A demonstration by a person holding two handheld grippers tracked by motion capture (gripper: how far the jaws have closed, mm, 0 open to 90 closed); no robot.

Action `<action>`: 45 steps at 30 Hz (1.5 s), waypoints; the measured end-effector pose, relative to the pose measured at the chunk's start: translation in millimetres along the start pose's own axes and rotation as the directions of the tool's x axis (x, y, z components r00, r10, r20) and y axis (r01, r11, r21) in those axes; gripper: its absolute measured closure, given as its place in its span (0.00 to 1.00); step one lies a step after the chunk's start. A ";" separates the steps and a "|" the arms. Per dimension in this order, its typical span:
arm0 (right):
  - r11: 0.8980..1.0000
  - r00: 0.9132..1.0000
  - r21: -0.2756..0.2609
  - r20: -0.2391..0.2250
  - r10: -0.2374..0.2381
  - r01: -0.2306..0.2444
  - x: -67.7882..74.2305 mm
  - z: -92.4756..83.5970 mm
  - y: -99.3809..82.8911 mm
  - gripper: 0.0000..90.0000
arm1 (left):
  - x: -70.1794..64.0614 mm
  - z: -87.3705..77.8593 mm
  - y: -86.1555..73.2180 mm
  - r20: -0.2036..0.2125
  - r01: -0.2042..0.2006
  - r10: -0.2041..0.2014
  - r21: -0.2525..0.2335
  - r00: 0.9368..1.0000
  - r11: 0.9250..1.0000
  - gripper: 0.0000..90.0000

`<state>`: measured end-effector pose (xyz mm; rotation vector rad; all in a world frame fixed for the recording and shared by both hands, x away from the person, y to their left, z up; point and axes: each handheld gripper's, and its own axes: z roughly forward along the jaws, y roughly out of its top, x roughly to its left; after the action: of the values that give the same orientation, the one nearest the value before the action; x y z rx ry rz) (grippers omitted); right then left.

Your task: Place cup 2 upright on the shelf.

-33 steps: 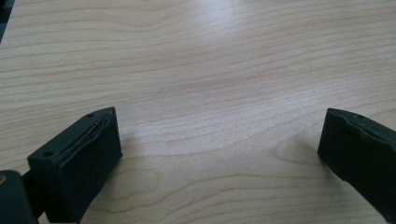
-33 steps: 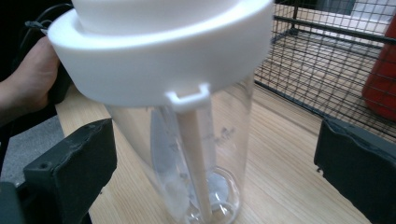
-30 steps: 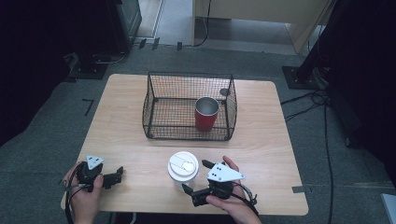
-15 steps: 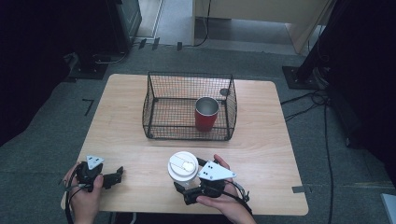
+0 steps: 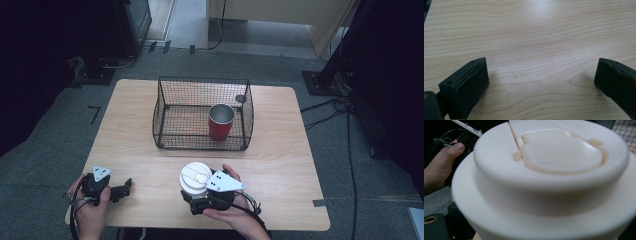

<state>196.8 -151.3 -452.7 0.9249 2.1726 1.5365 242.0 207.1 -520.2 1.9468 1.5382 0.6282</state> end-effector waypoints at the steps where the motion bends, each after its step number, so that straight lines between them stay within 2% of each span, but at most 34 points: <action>1: 1.000 1.000 -0.002 0.002 -0.005 0.005 0.6 0.3 0.0 0.09 | 0.0 0.0 0.0 0.000 0.000 0.000 0.000 1.000 1.000 0.00; 8: 0.999 1.000 -0.013 0.013 -0.029 0.029 2.8 0.4 -0.1 0.14 | 0.0 0.0 0.0 0.000 0.000 0.000 0.000 1.000 1.000 0.00; 12: 0.998 0.998 -0.026 0.044 -0.049 0.050 3.5 -0.1 -0.7 0.18 | 0.0 0.0 0.0 0.000 0.000 0.000 0.000 1.000 1.000 0.00; 22: 0.997 0.997 -0.046 0.051 -0.052 0.054 4.0 -0.8 0.2 0.18 | 0.0 0.0 0.0 0.000 0.000 0.000 0.000 1.000 1.000 0.00; 33: 0.997 0.998 -0.069 0.053 -0.032 0.036 1.7 -4.0 3.0 0.18 | 0.0 0.0 0.0 0.000 0.000 0.000 0.000 1.000 1.000 0.00; 45: 0.995 0.997 -0.088 0.057 -0.048 0.052 2.7 -5.7 9.8 0.18 | 0.1 0.0 0.0 0.000 0.000 0.000 0.000 1.000 1.000 0.00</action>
<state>194.5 -151.5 -441.3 0.8674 2.0560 1.5524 242.0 207.1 -520.2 1.9470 1.5381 0.6277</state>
